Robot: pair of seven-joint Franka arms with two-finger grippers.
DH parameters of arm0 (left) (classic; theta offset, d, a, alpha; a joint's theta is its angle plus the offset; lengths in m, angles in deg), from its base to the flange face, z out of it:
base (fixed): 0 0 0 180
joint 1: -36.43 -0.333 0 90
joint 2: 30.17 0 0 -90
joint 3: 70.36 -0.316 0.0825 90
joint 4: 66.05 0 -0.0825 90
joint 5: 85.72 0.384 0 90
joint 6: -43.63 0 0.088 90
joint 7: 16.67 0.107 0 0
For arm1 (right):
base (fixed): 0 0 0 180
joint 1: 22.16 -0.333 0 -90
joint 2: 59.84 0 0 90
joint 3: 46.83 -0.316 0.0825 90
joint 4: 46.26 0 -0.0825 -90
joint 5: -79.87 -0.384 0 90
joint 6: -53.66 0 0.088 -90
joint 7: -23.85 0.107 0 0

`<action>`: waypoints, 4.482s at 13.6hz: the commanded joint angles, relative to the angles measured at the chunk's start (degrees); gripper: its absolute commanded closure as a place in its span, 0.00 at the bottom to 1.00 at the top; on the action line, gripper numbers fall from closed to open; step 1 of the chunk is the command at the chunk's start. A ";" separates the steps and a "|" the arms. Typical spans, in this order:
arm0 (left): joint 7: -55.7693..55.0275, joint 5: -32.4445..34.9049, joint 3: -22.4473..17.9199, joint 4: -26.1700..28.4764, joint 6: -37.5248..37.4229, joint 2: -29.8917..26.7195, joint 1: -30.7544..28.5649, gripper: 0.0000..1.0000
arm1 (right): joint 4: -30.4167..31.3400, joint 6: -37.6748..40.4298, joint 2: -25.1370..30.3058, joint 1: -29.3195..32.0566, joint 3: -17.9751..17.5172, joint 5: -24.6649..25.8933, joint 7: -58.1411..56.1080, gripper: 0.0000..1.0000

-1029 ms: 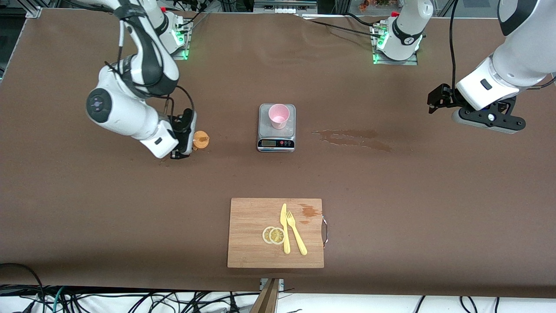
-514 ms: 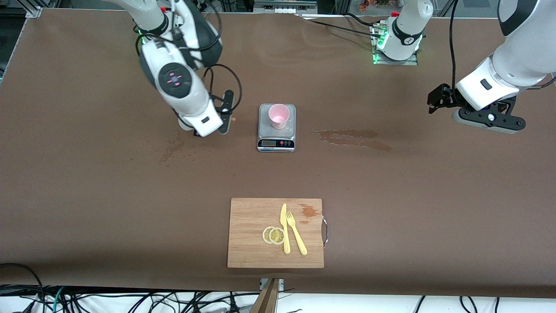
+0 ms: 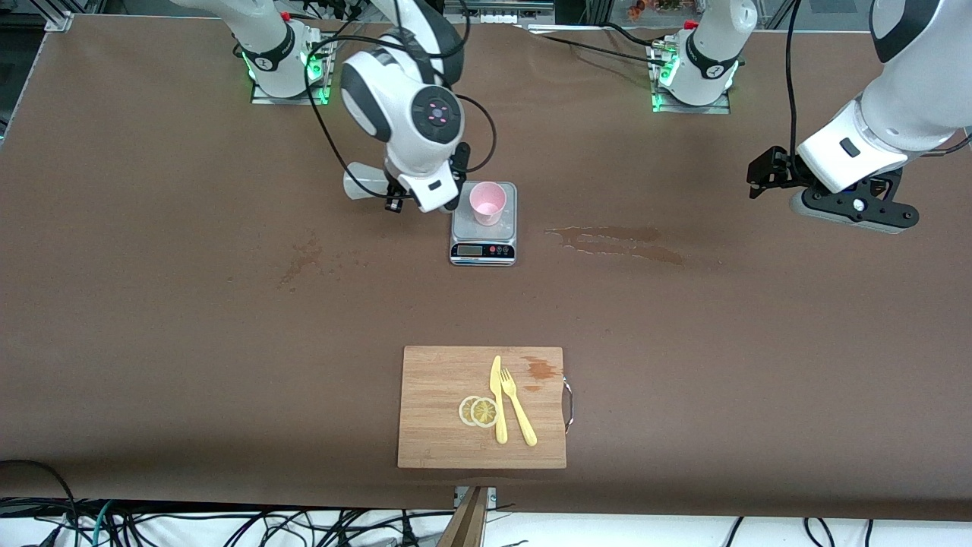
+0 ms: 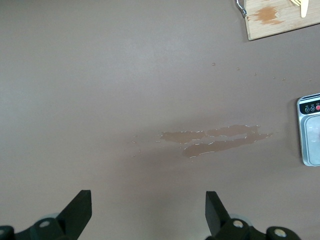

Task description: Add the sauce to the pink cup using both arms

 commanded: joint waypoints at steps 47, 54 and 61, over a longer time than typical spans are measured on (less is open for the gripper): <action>-2.49 -0.43 -0.20 -0.45 0.10 0.19 0.23 0.00 | -26.17 16.93 -10.05 -2.46 11.37 -17.57 -1.82 1.00; -4.07 -0.52 -0.02 -0.54 0.10 0.19 0.32 0.00 | -18.26 12.10 -1.61 5.45 21.91 -32.86 -22.97 1.00; -4.51 -0.61 0.59 -1.06 0.01 0.54 0.23 0.00 | -1.85 8.32 7.00 22.40 22.19 -43.68 -56.80 1.00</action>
